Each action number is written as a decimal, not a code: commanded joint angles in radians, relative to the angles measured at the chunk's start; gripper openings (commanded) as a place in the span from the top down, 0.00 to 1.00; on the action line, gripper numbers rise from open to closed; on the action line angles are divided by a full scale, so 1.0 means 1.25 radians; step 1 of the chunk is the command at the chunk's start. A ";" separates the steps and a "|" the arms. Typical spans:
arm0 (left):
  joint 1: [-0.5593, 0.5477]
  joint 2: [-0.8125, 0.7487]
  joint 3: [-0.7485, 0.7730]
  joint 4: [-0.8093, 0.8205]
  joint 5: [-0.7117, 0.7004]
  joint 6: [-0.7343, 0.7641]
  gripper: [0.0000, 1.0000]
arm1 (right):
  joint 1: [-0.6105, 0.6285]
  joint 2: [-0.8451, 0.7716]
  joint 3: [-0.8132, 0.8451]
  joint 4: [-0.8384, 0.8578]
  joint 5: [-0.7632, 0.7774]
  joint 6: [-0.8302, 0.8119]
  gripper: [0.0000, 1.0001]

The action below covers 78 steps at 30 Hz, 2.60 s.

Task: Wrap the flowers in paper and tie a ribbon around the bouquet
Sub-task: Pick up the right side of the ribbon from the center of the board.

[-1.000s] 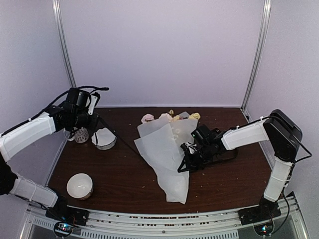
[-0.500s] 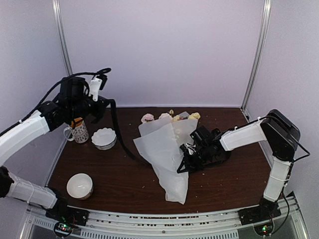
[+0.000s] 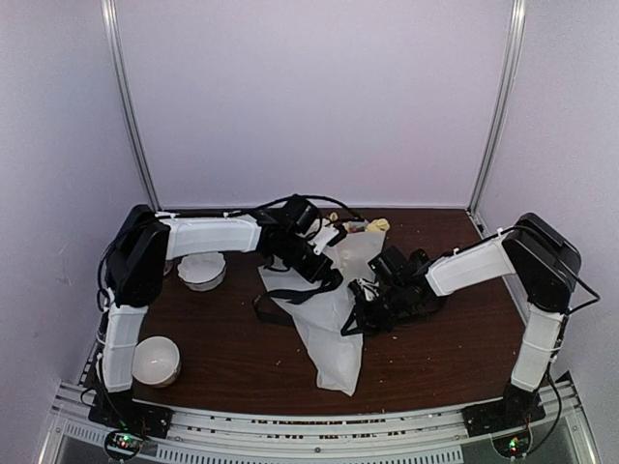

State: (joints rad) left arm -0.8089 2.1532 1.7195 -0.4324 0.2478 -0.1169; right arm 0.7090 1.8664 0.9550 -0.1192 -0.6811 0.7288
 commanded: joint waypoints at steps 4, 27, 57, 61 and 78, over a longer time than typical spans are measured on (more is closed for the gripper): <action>0.018 0.100 0.061 -0.106 0.009 -0.024 1.00 | 0.013 -0.034 -0.014 -0.056 0.108 -0.003 0.82; 0.031 0.089 -0.029 -0.031 0.073 -0.017 1.00 | -0.312 0.095 0.478 -0.521 0.569 -0.247 0.32; 0.044 0.084 -0.022 -0.035 0.089 0.041 1.00 | -0.369 0.469 1.028 -0.933 0.574 -0.349 0.43; 0.050 0.085 -0.021 -0.030 0.094 0.041 1.00 | -0.368 0.484 1.050 -0.951 0.586 -0.328 0.50; 0.062 0.070 -0.030 -0.017 0.098 0.047 1.00 | -0.342 0.157 0.740 -0.686 0.414 -0.409 1.00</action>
State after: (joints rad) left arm -0.7441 2.2829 1.6909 -0.4675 0.3744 -0.0788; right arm 0.2749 2.3356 2.0026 -1.1507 -0.0307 0.2760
